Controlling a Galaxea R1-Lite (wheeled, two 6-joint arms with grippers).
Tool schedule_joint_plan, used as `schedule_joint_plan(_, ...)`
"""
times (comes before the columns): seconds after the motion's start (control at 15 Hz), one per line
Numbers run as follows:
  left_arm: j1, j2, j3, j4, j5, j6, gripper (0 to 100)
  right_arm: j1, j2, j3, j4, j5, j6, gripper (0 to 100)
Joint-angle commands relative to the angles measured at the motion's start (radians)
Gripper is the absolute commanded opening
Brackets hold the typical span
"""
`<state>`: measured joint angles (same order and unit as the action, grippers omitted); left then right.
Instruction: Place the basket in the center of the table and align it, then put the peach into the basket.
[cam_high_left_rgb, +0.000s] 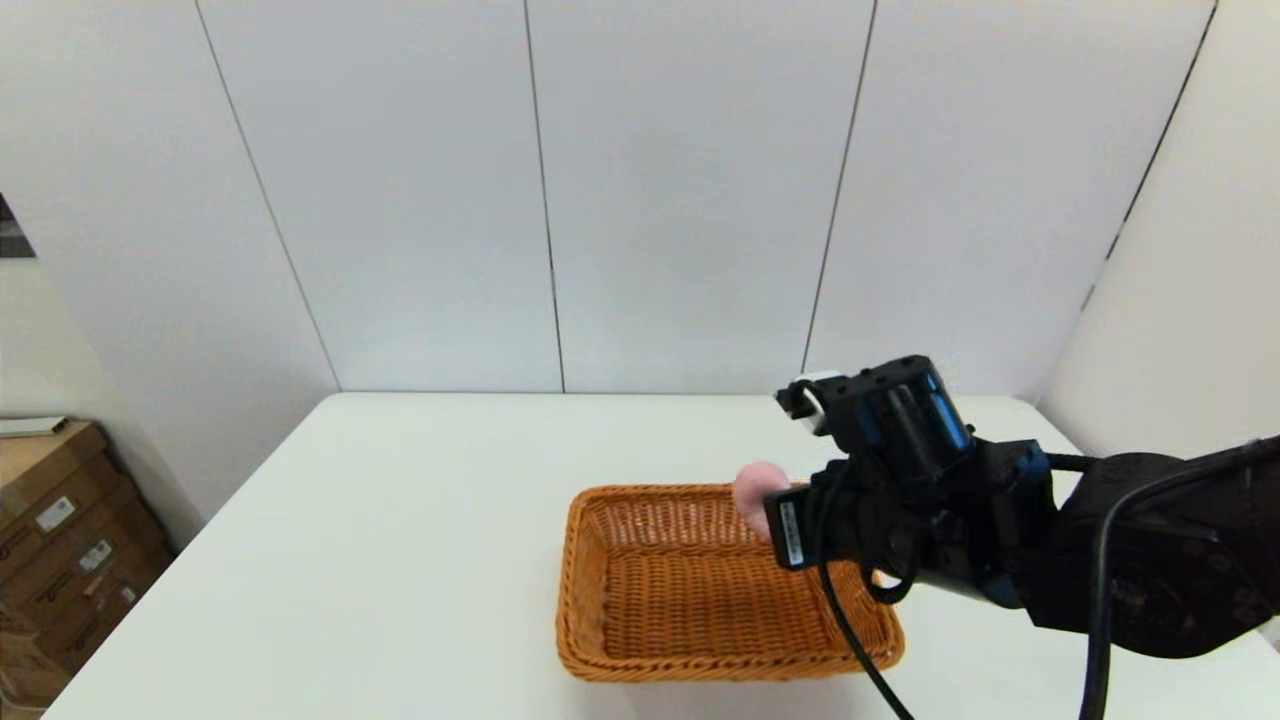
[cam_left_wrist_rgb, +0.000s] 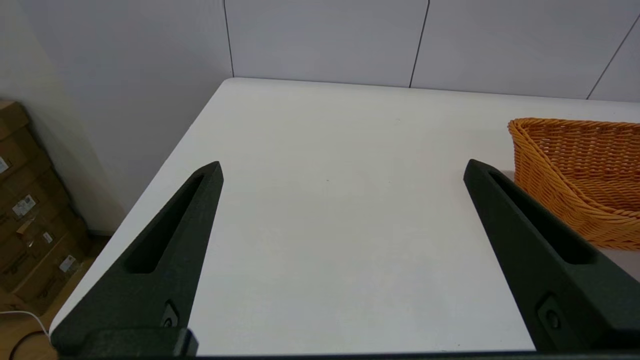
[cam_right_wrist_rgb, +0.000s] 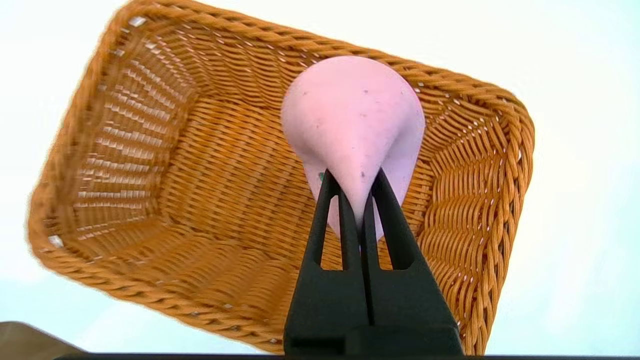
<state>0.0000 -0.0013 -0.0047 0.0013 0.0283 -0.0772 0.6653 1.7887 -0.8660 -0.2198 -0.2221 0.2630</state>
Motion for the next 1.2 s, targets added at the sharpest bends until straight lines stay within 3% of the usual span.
schedule_joint_plan(0.07, 0.0, 0.0, 0.0, -0.001, 0.001, -0.001, 100, 0.031, -0.008, 0.018, 0.033, -0.002, -0.016, 0)
schedule_joint_plan(0.13, 0.0, 0.0, 0.0, 0.0, 0.001, -0.001, 100, 0.042, 0.0, 0.018, 0.034, -0.002, -0.016, 0)
schedule_joint_plan(0.2, 0.0, 0.0, 0.0, -0.001, 0.001, -0.001, 100, 0.051, 0.005, 0.018, 0.037, -0.003, -0.019, 100)
schedule_joint_plan(0.67, 0.0, 0.0, 0.0, -0.001, 0.001, -0.001, 100, 0.039, -0.061, 0.01, 0.03, -0.005, -0.007, 100)
schedule_joint_plan(0.93, 0.0, 0.0, 0.0, -0.001, 0.001, -0.006, 100, -0.044, -0.37, 0.071, 0.033, -0.121, -0.021, 100)
schedule_joint_plan(1.07, 0.0, 0.0, 0.0, -0.001, 0.001, -0.006, 100, -0.113, -0.571, 0.159, 0.037, -0.12, -0.093, 100)
schedule_joint_plan(1.2, 0.0, 0.0, 0.0, -0.001, 0.001, -0.006, 100, -0.211, -0.804, 0.332, 0.028, -0.115, -0.271, 100)
